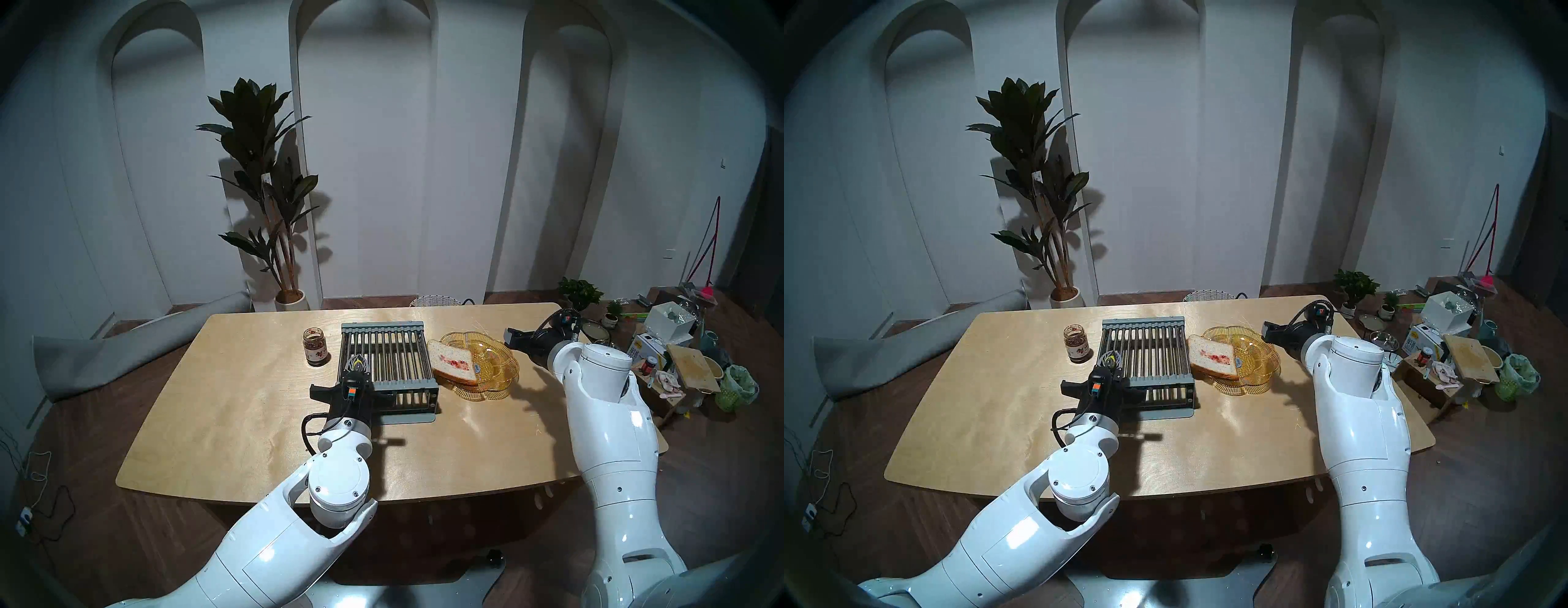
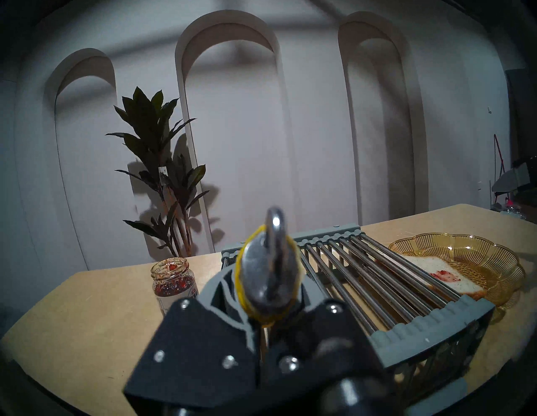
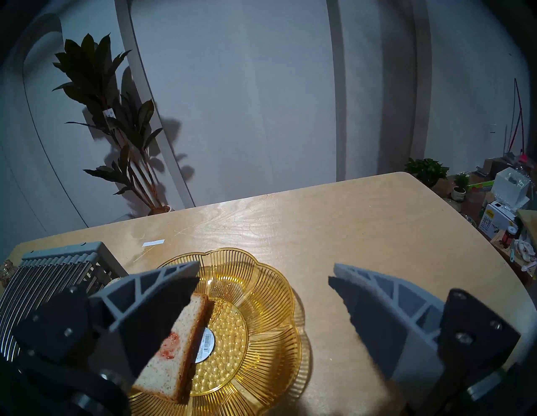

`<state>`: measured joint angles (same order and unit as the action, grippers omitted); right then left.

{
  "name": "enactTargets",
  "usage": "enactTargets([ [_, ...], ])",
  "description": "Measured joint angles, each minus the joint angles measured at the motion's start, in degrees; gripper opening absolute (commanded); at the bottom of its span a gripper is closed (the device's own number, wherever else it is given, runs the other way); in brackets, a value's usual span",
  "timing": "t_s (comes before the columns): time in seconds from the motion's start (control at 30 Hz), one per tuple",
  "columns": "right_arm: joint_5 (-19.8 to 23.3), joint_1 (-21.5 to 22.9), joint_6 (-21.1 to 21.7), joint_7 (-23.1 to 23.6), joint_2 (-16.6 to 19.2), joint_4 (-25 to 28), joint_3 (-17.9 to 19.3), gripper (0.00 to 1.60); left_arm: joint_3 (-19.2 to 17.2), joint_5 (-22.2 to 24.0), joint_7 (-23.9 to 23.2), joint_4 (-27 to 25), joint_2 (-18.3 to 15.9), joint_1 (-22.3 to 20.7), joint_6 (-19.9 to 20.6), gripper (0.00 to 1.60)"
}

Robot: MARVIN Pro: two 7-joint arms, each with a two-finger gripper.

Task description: Spread jam over the slice of bread with the knife

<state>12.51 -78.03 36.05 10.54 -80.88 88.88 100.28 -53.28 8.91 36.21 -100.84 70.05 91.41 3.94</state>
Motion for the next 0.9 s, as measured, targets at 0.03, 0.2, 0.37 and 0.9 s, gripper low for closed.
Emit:
enactTargets([
  [0.03,0.0,0.0,0.0,0.0,0.0,0.0,0.0,1.60,0.0,0.1,0.1,-0.1,0.0,0.1,0.0,0.00],
  [0.2,-0.2,-0.2,0.0,0.1,0.0,0.1,-0.2,1.60,0.2,0.4,0.3,-0.6,-0.2,0.9,0.3,0.18],
  [0.37,-0.3,-0.4,0.0,0.2,0.1,0.2,-0.3,1.60,0.6,0.8,0.7,-0.9,-0.3,1.5,0.5,0.44],
  [0.9,-0.6,-0.7,-0.3,0.6,0.2,0.3,0.0,1.60,1.8,0.8,1.8,-0.9,-0.2,2.0,1.0,1.60],
])
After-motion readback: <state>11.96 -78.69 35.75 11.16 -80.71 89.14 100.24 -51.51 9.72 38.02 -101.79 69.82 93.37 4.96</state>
